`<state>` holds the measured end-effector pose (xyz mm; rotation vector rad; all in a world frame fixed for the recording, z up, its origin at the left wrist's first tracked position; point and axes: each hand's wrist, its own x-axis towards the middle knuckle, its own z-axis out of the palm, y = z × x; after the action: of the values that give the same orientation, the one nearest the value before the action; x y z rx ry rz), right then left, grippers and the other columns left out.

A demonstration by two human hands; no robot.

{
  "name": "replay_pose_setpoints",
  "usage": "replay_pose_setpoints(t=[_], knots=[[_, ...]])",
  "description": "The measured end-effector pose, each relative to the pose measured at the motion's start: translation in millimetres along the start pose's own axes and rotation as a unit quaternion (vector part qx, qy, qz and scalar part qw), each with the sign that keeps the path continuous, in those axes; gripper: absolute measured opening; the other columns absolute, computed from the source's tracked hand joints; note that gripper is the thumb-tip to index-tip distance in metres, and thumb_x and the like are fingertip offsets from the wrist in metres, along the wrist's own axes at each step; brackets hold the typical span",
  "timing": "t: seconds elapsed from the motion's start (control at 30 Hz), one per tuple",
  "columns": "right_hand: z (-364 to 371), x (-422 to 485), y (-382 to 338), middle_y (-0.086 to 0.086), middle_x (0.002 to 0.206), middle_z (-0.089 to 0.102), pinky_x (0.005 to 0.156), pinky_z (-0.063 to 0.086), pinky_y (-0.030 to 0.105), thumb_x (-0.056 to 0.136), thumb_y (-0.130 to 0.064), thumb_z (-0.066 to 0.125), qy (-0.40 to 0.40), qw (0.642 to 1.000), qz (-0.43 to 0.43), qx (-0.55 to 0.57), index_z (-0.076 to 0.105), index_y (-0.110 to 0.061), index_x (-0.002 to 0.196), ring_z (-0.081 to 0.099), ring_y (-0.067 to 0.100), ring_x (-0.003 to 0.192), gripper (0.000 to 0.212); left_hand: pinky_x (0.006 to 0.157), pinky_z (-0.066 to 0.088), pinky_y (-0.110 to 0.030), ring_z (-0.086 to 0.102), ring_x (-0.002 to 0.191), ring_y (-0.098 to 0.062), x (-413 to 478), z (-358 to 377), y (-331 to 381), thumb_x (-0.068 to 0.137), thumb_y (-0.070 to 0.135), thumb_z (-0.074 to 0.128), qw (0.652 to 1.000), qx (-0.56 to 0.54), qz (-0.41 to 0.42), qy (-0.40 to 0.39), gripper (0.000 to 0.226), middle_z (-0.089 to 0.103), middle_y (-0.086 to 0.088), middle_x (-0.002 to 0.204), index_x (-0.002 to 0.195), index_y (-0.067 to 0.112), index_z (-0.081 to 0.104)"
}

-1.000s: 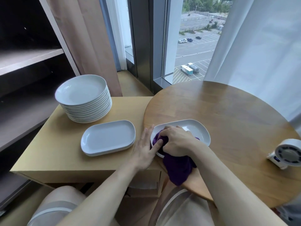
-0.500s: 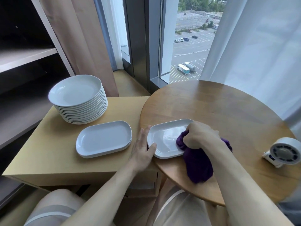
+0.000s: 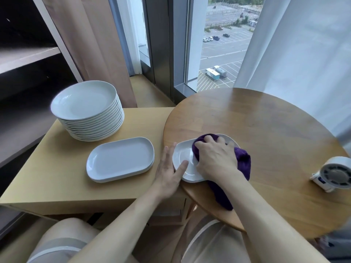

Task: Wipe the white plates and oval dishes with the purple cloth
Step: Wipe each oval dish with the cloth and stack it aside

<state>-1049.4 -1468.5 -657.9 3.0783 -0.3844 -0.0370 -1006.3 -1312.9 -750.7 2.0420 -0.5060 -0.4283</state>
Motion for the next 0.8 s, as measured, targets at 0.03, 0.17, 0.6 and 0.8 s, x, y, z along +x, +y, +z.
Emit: replay_pose_setpoints(t=[0.03, 0.17, 0.6, 0.8], knots=[[0, -2, -7, -0.002, 0.125, 0.053, 0.096, 0.034, 0.052, 0.095, -0.042, 0.051, 0.006, 0.999, -0.032, 0.013, 0.060, -0.032, 0.121, 0.048, 0.032, 0.117, 0.029, 0.119, 0.000, -0.025, -0.020, 0.139, 0.021, 0, 0, 0, 0.073, 0.099, 0.029, 1.000, -0.001, 0.002, 0.003, 0.072, -0.006, 0.021, 0.168, 0.133, 0.079, -0.005], [-1, -6, -23, -0.009, 0.123, 0.052, 0.083, 0.027, 0.046, 0.088, -0.032, 0.053, -0.006, 0.992, -0.114, 0.057, 0.058, -0.035, 0.119, 0.046, 0.027, 0.115, 0.033, 0.120, 0.000, -0.023, -0.020, 0.143, 0.020, 0, -1, 0, 0.076, 0.099, 0.026, 0.999, 0.014, 0.044, 0.012, 0.072, -0.016, 0.050, 0.151, 0.134, 0.080, -0.013], [-27, -4, 4, -0.012, 0.116, 0.056, 0.101, 0.033, 0.049, 0.088, -0.014, 0.049, -0.207, 0.956, -0.106, 0.176, 0.063, -0.045, 0.102, 0.038, 0.020, 0.111, 0.037, 0.120, 0.002, -0.028, -0.013, 0.147, 0.015, -5, -5, -2, 0.072, 0.099, 0.040, 0.999, -0.015, 0.033, 0.004, 0.078, 0.001, 0.025, 0.167, 0.139, 0.080, 0.004], [-34, -1, 23, -0.014, 0.099, 0.059, 0.086, 0.037, 0.035, 0.080, -0.012, 0.048, -0.255, 0.953, -0.046, 0.156, 0.058, -0.046, 0.073, 0.049, 0.019, 0.107, 0.036, 0.124, 0.004, -0.028, -0.009, 0.149, 0.014, -2, -2, -5, 0.085, 0.072, 0.034, 0.999, -0.008, 0.026, 0.017, 0.072, 0.012, 0.023, 0.167, 0.152, 0.057, 0.012]])
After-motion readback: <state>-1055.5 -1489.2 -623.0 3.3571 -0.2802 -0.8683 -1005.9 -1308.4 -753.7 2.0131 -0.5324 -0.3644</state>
